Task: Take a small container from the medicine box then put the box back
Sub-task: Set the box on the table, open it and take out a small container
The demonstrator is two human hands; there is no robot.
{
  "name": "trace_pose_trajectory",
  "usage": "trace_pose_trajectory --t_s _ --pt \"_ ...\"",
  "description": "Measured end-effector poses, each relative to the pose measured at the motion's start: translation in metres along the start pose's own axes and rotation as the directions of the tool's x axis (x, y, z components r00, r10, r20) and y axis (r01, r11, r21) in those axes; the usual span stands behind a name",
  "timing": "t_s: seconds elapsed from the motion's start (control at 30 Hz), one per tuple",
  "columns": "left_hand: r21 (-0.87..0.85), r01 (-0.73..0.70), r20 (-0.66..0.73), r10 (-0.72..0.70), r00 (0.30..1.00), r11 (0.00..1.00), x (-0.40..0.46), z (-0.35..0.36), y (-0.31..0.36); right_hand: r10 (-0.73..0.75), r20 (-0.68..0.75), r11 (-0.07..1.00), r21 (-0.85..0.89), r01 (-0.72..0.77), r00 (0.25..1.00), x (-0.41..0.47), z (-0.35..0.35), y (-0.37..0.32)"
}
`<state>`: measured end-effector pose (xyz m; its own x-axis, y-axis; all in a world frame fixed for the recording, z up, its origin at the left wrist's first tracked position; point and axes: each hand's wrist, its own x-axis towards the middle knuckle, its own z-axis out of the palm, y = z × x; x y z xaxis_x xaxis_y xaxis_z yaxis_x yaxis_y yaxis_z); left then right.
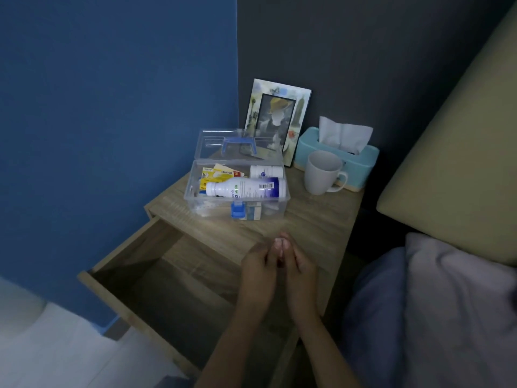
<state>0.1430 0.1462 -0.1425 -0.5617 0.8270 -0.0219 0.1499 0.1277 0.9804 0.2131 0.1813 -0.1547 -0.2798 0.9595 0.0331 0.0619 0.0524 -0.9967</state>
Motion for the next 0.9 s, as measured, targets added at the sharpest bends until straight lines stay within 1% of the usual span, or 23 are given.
trace_pose_trajectory --t_s 0.07,0.1,0.23,0.3,0.37,0.4,0.53,0.6,0.67,0.77,0.9 --pt "0.024 0.03 -0.034 -0.03 0.999 0.999 -0.003 0.002 -0.001 -0.022 0.002 0.999 -0.05 0.022 1.0 -0.003 0.003 -0.001" --pt "0.02 0.032 -0.042 -0.032 0.999 0.999 -0.003 0.002 -0.001 -0.022 -0.003 0.999 -0.045 0.022 1.0 -0.003 0.004 0.0" --pt "-0.05 0.027 -0.029 -0.028 0.999 0.998 -0.002 -0.003 -0.004 0.055 -0.039 0.997 0.052 -0.053 0.998 -0.003 0.0 0.002" --pt "-0.074 -0.031 -0.025 0.029 0.999 0.997 -0.003 -0.002 -0.006 0.086 -0.065 0.994 0.079 -0.081 0.994 -0.003 -0.001 0.002" --pt "-0.037 -0.112 -0.022 0.112 0.994 0.993 -0.003 -0.001 -0.007 0.1 -0.075 0.99 0.103 -0.092 0.992 -0.003 -0.001 0.0" --pt "-0.018 -0.131 -0.027 0.131 0.991 0.991 -0.002 -0.001 -0.008 0.101 -0.074 0.989 0.111 -0.092 0.992 -0.004 0.001 -0.001" --pt "0.0 -0.081 -0.058 0.081 0.995 0.997 0.001 -0.001 -0.013 0.078 -0.038 0.993 0.096 -0.074 0.996 -0.004 0.004 -0.002" --pt "-0.062 -0.076 -0.074 0.071 0.995 0.995 0.0 -0.001 -0.013 0.071 -0.038 0.993 0.098 -0.067 0.997 -0.004 0.004 -0.002" --pt "-0.123 -0.075 -0.058 0.068 0.996 0.99 -0.001 0.0 -0.011 0.066 -0.056 0.992 0.112 -0.059 0.996 -0.003 0.003 -0.002" --pt "-0.04 -0.154 -0.051 0.152 0.987 0.987 0.001 -0.002 -0.009 0.066 -0.073 0.992 0.115 -0.057 0.995 -0.002 0.003 -0.002" --pt "0.006 -0.118 -0.058 0.118 0.991 0.993 0.002 -0.001 -0.012 0.055 -0.053 0.993 0.11 -0.049 0.997 0.0 0.002 -0.001"
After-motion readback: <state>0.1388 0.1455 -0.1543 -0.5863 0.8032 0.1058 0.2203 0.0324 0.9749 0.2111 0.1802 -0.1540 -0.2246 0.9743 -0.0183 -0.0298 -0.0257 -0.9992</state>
